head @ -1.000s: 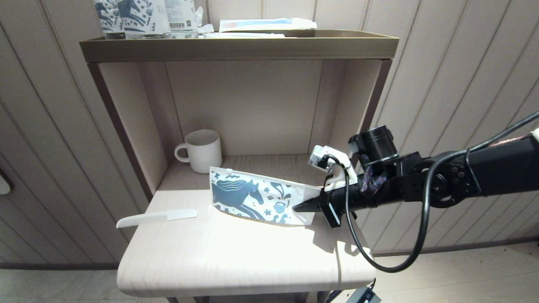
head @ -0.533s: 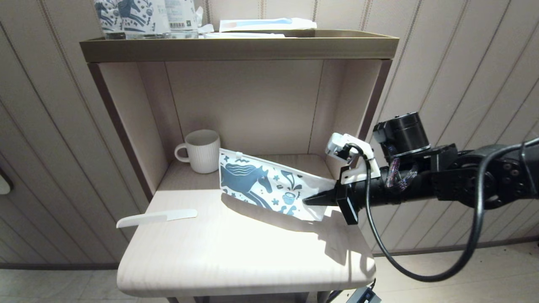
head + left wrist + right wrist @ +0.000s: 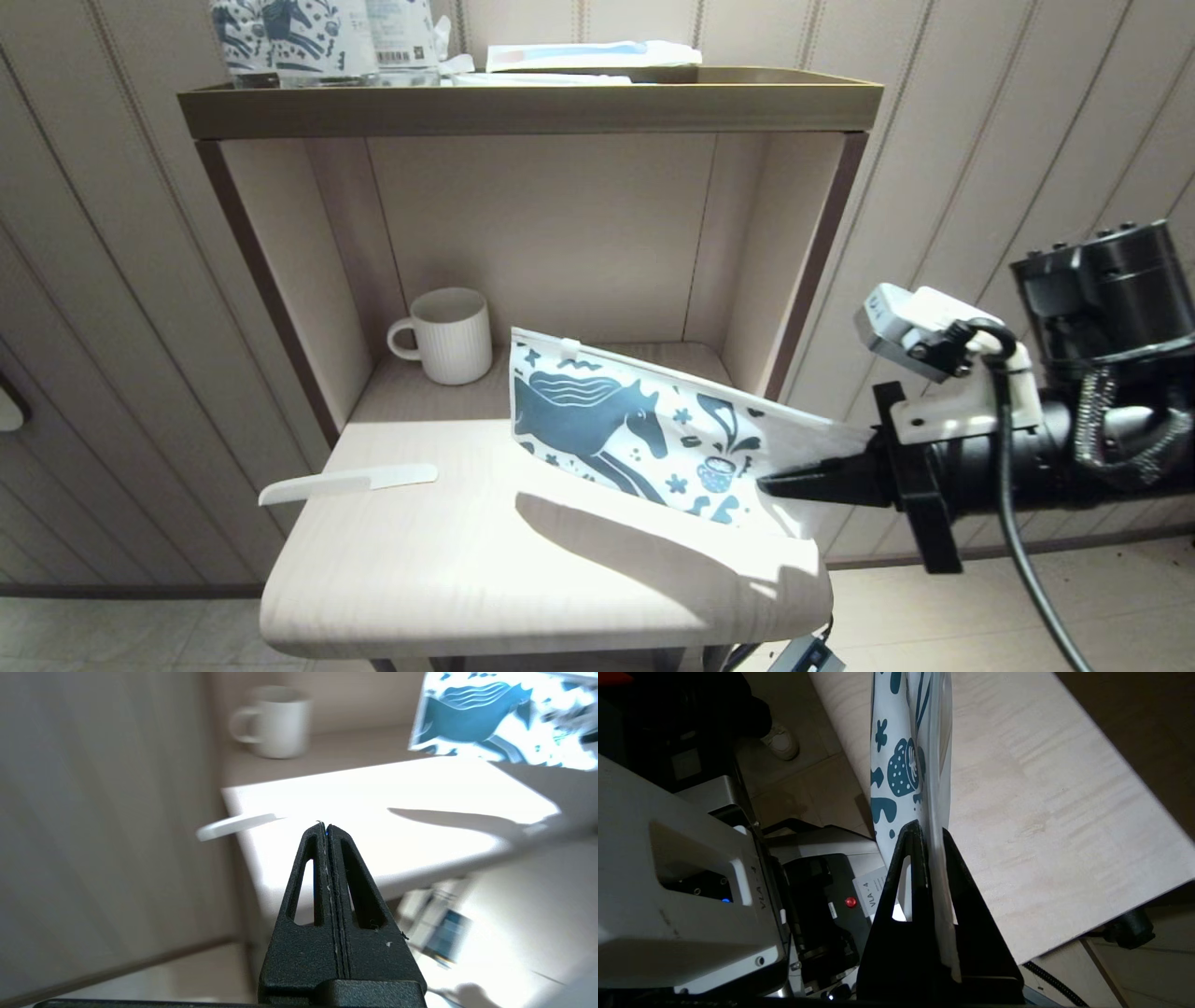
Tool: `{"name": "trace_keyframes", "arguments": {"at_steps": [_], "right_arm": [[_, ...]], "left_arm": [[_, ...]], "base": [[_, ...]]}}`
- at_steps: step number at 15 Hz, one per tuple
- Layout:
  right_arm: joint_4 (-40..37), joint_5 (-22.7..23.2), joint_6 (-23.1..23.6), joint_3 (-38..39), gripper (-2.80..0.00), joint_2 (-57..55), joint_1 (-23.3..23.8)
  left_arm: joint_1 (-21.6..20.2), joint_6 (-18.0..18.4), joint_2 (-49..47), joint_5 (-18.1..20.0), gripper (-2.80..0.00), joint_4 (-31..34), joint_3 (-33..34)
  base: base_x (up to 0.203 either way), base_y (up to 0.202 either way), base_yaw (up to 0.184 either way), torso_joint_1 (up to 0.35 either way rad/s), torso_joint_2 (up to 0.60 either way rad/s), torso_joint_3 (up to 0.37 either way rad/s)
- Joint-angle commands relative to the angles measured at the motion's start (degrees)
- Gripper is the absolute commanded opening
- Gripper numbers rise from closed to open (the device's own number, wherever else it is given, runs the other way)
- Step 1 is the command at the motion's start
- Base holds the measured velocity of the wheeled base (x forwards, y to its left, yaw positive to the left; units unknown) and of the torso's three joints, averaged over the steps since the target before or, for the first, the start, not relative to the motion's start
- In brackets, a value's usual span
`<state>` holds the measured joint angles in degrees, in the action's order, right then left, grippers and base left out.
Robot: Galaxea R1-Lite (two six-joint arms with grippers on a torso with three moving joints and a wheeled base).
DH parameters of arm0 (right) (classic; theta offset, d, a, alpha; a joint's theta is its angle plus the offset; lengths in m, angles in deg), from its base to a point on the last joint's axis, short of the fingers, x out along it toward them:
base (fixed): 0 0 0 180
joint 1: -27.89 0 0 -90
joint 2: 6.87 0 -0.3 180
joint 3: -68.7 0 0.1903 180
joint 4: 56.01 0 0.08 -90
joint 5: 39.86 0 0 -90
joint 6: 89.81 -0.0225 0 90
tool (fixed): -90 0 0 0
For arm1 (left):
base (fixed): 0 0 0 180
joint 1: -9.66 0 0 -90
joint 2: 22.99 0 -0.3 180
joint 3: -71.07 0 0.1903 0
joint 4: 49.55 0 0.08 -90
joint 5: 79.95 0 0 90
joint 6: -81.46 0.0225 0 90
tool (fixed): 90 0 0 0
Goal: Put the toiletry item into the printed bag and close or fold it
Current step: Pick up the storage bag, then hand it to the other hand
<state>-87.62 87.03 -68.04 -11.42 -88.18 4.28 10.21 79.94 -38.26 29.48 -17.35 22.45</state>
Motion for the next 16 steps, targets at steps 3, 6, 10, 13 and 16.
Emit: {"name": "trace_keyframes", "arguments": {"at_steps": [3, 6, 10, 13, 16], "right_arm": [[-5.7, 0.4, 0.1, 1.8, -2.8, 9.8, -0.3], [-10.3, 0.7, -0.3, -0.3, -2.8, 10.3, -2.4], [-16.1, 1.0, -1.3, -4.6, -2.8, 8.3, -5.8], [-15.8, -0.4, -1.1, -5.3, -2.8, 6.2, -9.3], [-12.2, -5.4, 0.9, -6.4, -2.8, 3.3, -10.2]], "left_arm": [[0.1, -1.9, -23.8, 15.1, -2.8, -6.6, -6.8], [0.5, -2.2, -35.9, 31.4, -2.8, -10.4, -15.0], [5.6, -0.5, -50.0, 48.1, -2.8, -12.2, -24.2], [11.0, 2.3, -55.7, 50.1, -2.8, -13.7, -27.1], [11.3, 4.2, -59.8, 51.9, -2.8, -13.9, -29.9]], "base": [[0.0, 0.0, 0.0, 0.0, 0.0, 0.0], [0.0, 0.0, 0.0, 0.0, 0.0, 0.0], [0.0, 0.0, 0.0, 0.0, 0.0, 0.0], [0.0, 0.0, 0.0, 0.0, 0.0, 0.0], [0.0, 0.0, 0.0, 0.0, 0.0, 0.0]]}}
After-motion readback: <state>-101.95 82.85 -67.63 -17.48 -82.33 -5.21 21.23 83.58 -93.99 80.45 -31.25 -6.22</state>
